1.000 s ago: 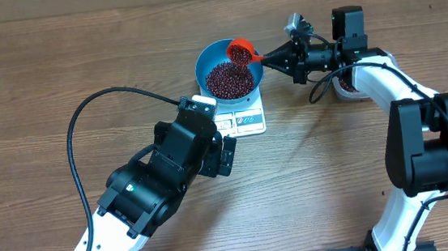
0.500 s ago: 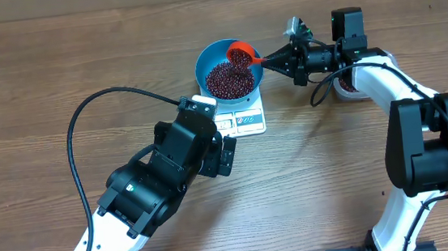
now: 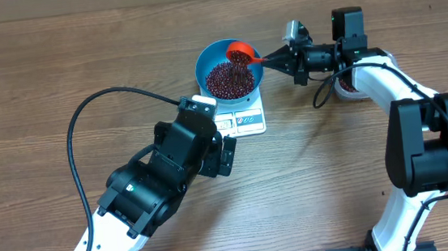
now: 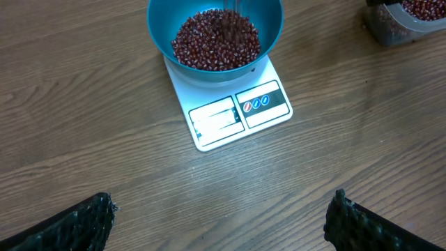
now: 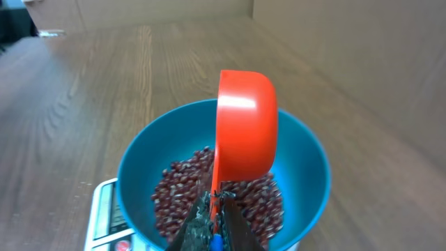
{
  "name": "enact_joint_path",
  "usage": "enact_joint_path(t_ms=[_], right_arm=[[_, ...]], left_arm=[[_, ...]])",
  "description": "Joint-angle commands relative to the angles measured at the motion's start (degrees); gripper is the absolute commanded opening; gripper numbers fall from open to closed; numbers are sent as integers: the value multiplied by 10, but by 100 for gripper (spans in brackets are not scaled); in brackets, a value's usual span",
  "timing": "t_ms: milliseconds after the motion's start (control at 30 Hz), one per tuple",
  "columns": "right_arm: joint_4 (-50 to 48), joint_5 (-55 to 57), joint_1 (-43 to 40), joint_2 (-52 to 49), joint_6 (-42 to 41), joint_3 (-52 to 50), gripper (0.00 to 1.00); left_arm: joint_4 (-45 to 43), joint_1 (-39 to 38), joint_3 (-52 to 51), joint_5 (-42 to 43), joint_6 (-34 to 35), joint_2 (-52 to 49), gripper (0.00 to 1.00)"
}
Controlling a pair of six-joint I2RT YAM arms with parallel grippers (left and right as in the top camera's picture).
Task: Scoop item into bowl and weigh 150g on scale
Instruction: 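Tip the red scoop over the blue bowl to pour beans in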
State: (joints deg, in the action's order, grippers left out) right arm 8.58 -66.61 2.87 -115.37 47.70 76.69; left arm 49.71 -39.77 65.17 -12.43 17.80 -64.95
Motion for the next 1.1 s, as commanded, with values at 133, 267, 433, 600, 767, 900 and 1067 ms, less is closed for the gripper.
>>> enact_joint_path(t_ms=[133,267,433,600,767,900,1067], right_arm=[[-26,-5,4,-2,20,2,4],[-22,-5,4,-2,19,2,4],[-21,-5,5,-2,19,2,4],[-20,-5,5,-2,19,2,4],[-20,-5,5,-2,19,2,4],[-20,-5,5,-2,19,2,4],[-21,-5,5,-2,19,2,4]], left_arm=[[-2,0,-1,3,-11,-3,99],[-2,0,-1,2,-11,-3,100],[-2,0,-1,3,-11,-3,100],[-2,0,-1,3,-11,-3,100],[-2,0,-1,3,-11,-3,100],[-2,0,-1,3,-11,-3,99],[-2,0,-1,3,-11,-3,99]])
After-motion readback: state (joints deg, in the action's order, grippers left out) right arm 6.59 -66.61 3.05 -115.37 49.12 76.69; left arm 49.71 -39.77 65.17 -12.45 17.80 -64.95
